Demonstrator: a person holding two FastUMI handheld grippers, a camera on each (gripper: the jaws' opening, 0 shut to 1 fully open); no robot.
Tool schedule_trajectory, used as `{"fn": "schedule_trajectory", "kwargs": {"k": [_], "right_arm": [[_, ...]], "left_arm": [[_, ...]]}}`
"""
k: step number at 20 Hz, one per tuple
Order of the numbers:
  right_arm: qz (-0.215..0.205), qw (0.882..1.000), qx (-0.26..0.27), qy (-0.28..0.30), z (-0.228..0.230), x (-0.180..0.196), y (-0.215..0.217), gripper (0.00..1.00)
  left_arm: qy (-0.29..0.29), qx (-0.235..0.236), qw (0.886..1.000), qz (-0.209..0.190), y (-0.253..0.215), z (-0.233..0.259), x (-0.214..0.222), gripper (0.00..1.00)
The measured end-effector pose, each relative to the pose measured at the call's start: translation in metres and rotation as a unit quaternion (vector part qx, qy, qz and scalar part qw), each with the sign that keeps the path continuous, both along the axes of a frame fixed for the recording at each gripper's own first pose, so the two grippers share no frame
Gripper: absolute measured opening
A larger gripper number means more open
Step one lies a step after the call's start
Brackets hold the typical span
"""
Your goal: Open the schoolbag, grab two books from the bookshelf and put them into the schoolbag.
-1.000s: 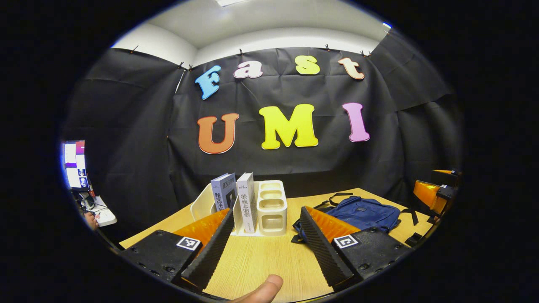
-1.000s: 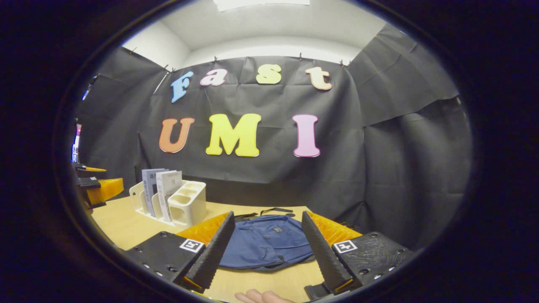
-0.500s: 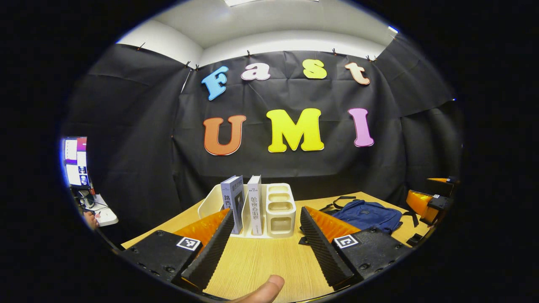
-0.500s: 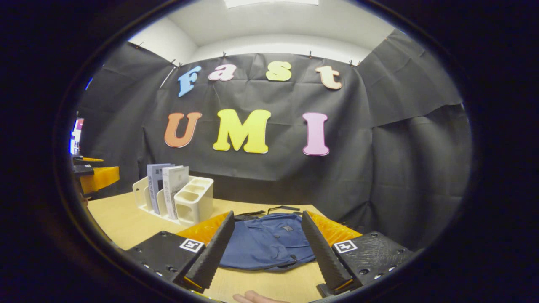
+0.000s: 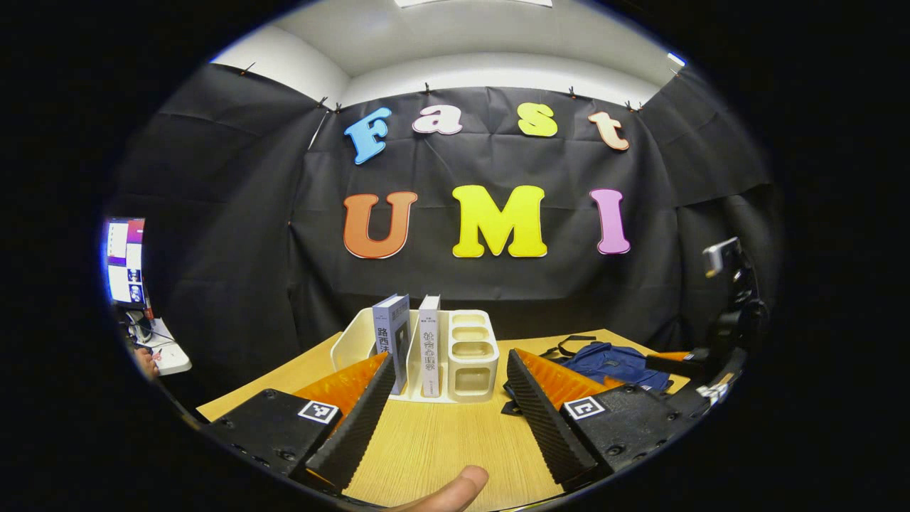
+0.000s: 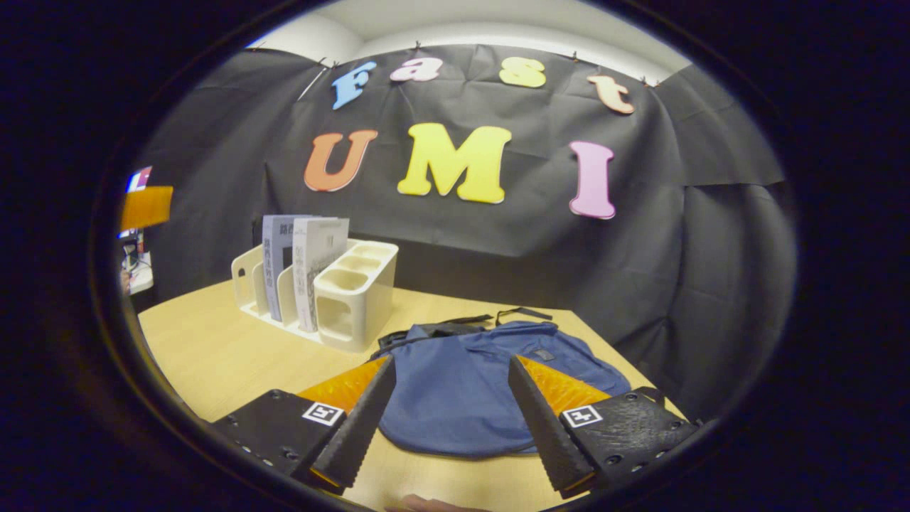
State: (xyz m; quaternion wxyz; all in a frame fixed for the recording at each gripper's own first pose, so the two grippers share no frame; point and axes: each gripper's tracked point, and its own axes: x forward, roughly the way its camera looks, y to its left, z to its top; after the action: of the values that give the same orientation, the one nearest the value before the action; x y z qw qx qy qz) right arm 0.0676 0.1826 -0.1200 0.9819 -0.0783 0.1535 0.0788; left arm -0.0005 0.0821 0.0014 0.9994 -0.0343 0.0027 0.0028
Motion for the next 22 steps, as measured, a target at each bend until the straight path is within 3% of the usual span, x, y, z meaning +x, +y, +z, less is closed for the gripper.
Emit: {"fn": "schedule_trajectory", "kwargs": {"k": [6, 7, 9, 11, 13, 15, 16, 17, 18, 21, 22], "right_arm": [[0.008, 0.996, -0.051, 0.075, -0.068, 0.031, 0.044, 0.95], [0.008, 0.995, -0.065, 0.075, -0.073, 0.034, 0.049, 0.99], [-0.006, 0.992, -0.098, 0.082, -0.087, 0.038, 0.049, 0.95], [-0.017, 0.988, -0.116, 0.104, -0.104, 0.042, 0.051, 0.99], [-0.017, 0.985, -0.123, 0.119, -0.118, 0.046, 0.056, 0.94], [-0.021, 0.984, -0.131, 0.117, -0.113, 0.047, 0.057, 1.00], [-0.025, 0.984, -0.139, 0.111, -0.112, 0.050, 0.055, 0.91], [-0.027, 0.983, -0.144, 0.109, -0.111, 0.051, 0.054, 0.91], [-0.030, 0.983, -0.139, 0.117, -0.115, 0.052, 0.053, 0.75], [-0.025, 0.985, -0.108, 0.128, -0.113, 0.053, 0.054, 0.62], [-0.023, 0.987, -0.101, 0.120, -0.106, 0.053, 0.054, 0.48]], "left_arm": [[0.008, 0.003, 1.000, -0.001, 0.009, -0.011, 0.005, 0.98], [0.012, 0.005, 1.000, -0.003, 0.010, -0.013, 0.009, 0.98], [0.020, 0.002, 1.000, -0.003, 0.010, -0.018, 0.010, 0.98], [0.025, -0.003, 1.000, -0.005, 0.009, -0.021, 0.014, 0.98], [0.027, -0.004, 1.000, -0.006, 0.010, -0.022, 0.014, 0.98], [0.028, -0.004, 1.000, -0.008, 0.008, -0.024, 0.015, 0.98], [0.030, -0.004, 1.000, -0.009, 0.007, -0.025, 0.016, 0.98], [0.032, -0.001, 0.999, -0.010, 0.005, -0.026, 0.017, 0.98], [0.034, 0.001, 0.999, -0.012, 0.003, -0.028, 0.018, 0.98], [0.038, 0.005, 0.999, -0.016, -0.002, -0.030, 0.021, 0.98], [0.038, 0.007, 0.999, -0.018, -0.004, -0.031, 0.020, 0.98]]}}
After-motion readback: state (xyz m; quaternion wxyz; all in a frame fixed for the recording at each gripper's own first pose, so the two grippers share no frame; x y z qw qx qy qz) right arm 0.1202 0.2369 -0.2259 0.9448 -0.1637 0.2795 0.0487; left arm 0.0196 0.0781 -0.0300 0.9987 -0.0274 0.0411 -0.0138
